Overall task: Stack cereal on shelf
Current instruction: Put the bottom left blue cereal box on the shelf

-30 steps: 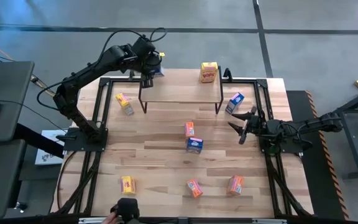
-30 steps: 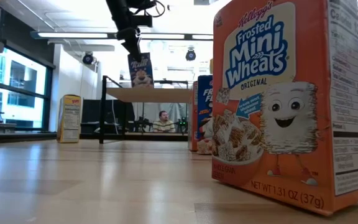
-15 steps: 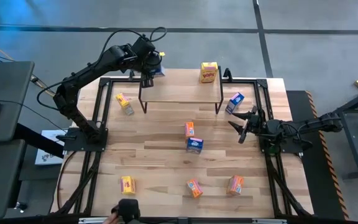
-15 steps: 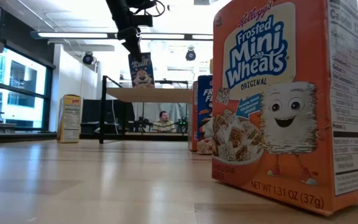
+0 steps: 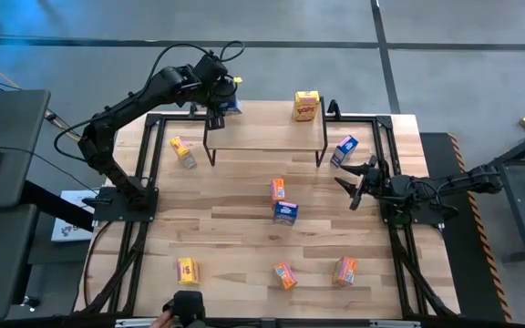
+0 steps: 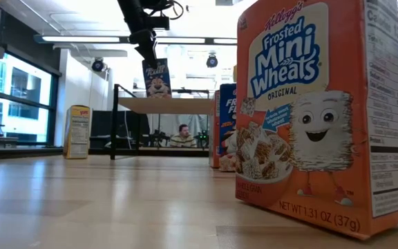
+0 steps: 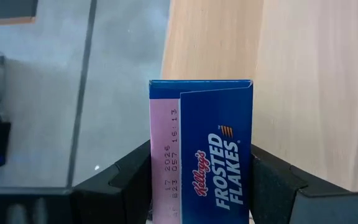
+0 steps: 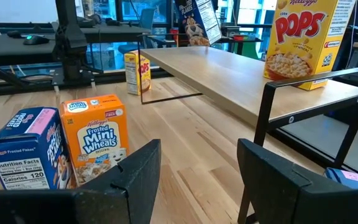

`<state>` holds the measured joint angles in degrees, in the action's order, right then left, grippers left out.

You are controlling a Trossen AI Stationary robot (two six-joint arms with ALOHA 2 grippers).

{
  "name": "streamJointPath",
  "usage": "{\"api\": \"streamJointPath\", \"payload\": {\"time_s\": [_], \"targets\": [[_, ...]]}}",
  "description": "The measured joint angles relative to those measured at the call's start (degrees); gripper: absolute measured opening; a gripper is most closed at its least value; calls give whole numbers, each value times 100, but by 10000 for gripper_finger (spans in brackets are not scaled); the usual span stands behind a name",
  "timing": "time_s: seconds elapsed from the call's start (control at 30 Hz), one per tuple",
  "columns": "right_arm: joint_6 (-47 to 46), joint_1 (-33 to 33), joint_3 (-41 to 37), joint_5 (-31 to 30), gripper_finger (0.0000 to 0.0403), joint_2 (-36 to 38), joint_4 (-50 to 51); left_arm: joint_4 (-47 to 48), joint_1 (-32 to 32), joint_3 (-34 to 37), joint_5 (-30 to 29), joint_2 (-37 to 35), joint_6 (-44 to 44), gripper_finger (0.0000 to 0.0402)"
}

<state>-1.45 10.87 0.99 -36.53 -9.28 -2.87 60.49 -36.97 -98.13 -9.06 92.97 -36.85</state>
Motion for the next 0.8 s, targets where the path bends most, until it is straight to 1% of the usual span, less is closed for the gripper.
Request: {"api": "streamJointPath", "payload": {"time_s": [0.27,0.8], "targets": [[0,0,0,-2,204,0,0,-9,-35,0,247,7,-90,202],[-1,-1,0,-4,204,-2,2,133,-90,0,247,9,-390,202]]}}
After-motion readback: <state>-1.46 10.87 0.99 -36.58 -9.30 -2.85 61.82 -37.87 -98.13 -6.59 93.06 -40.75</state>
